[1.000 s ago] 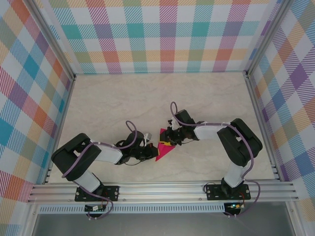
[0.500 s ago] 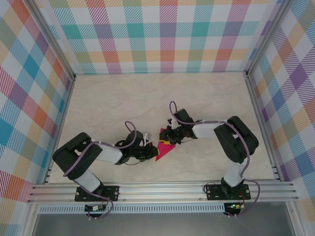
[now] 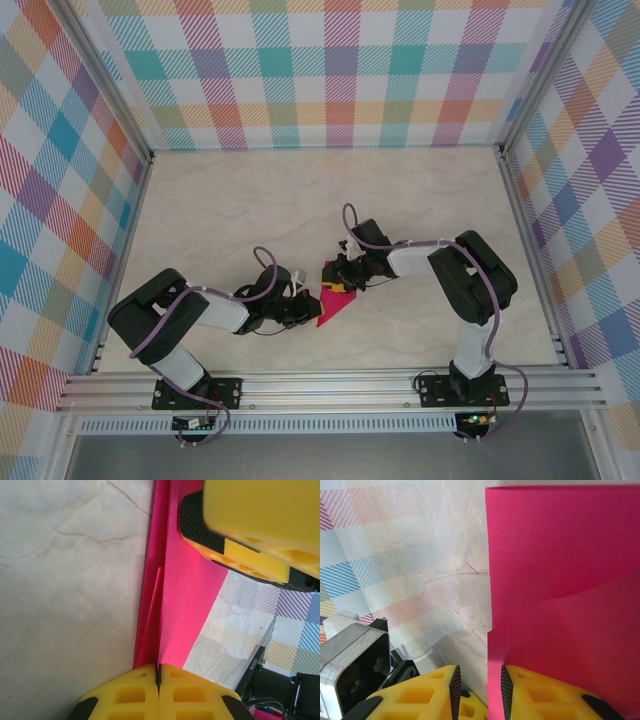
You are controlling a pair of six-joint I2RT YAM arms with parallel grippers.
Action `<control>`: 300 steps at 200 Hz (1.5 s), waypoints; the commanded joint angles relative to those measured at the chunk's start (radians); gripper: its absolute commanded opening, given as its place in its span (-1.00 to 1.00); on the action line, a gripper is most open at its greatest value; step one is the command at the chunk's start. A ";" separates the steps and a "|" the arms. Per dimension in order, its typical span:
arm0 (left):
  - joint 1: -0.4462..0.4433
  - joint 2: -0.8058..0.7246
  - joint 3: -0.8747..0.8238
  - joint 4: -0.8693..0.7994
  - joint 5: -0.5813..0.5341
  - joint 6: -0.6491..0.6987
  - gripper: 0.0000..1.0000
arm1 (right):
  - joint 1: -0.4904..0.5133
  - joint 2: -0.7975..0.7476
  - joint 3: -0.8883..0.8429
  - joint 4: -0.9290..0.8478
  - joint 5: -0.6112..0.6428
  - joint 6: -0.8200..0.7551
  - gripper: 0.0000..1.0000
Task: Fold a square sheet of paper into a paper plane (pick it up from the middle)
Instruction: Fourth fold the wing at the center of the table.
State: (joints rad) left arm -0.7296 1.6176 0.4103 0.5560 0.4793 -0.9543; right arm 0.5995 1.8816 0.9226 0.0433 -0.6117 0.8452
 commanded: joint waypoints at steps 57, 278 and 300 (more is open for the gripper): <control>0.005 0.076 0.016 -0.109 -0.079 0.011 -0.90 | -0.018 0.072 0.045 -0.114 0.070 -0.057 -0.46; -0.071 -0.070 0.058 -0.410 -0.081 0.122 -0.91 | -0.018 0.077 -0.014 -0.126 0.093 -0.072 -0.58; -0.084 -0.066 0.079 -0.481 -0.099 0.143 -0.92 | -0.018 0.077 -0.011 -0.142 0.105 -0.078 -0.58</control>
State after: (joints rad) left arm -0.7750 1.5440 0.4862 0.2813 0.3962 -0.8520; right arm 0.5926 1.9057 0.9516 -0.0212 -0.6147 0.7959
